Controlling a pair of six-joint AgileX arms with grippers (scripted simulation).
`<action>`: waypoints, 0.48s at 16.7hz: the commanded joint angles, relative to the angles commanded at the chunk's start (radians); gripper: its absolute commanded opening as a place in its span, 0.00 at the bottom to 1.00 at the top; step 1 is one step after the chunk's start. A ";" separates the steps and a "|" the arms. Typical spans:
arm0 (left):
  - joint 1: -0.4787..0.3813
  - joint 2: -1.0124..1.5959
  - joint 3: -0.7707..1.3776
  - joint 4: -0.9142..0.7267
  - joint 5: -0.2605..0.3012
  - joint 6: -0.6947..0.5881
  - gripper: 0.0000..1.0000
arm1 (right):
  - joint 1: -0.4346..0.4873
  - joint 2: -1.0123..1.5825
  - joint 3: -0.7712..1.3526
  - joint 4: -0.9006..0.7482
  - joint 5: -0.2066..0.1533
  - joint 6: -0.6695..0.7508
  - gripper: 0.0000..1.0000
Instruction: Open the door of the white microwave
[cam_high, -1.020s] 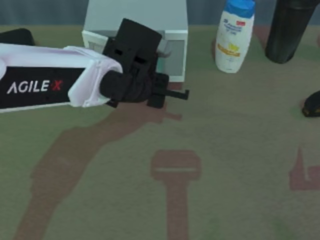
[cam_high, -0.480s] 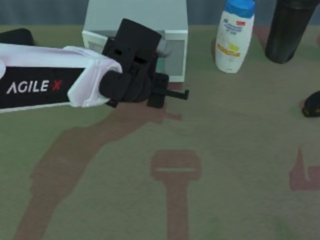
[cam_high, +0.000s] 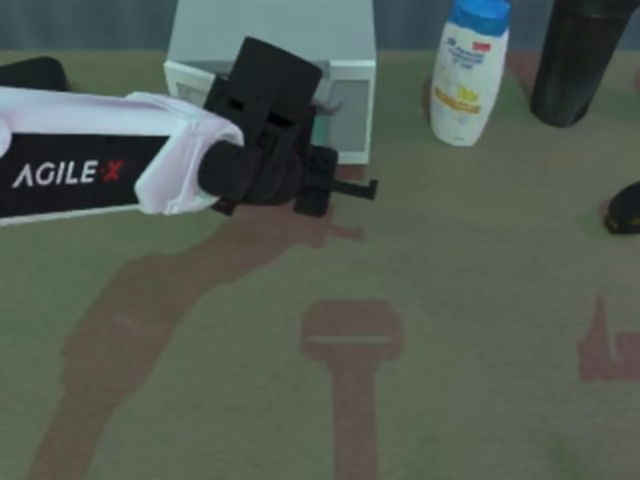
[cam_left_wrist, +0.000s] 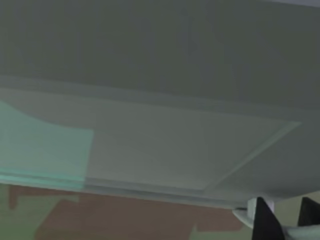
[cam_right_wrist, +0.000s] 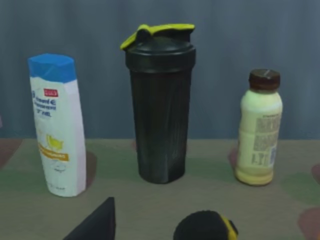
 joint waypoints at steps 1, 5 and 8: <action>0.000 0.000 0.000 0.000 0.000 0.000 0.00 | 0.000 0.000 0.000 0.000 0.000 0.000 1.00; -0.003 -0.005 -0.007 0.003 0.016 0.008 0.00 | 0.000 0.000 0.000 0.000 0.000 0.000 1.00; 0.011 -0.026 -0.033 0.016 0.039 0.041 0.00 | 0.000 0.000 0.000 0.000 0.000 0.000 1.00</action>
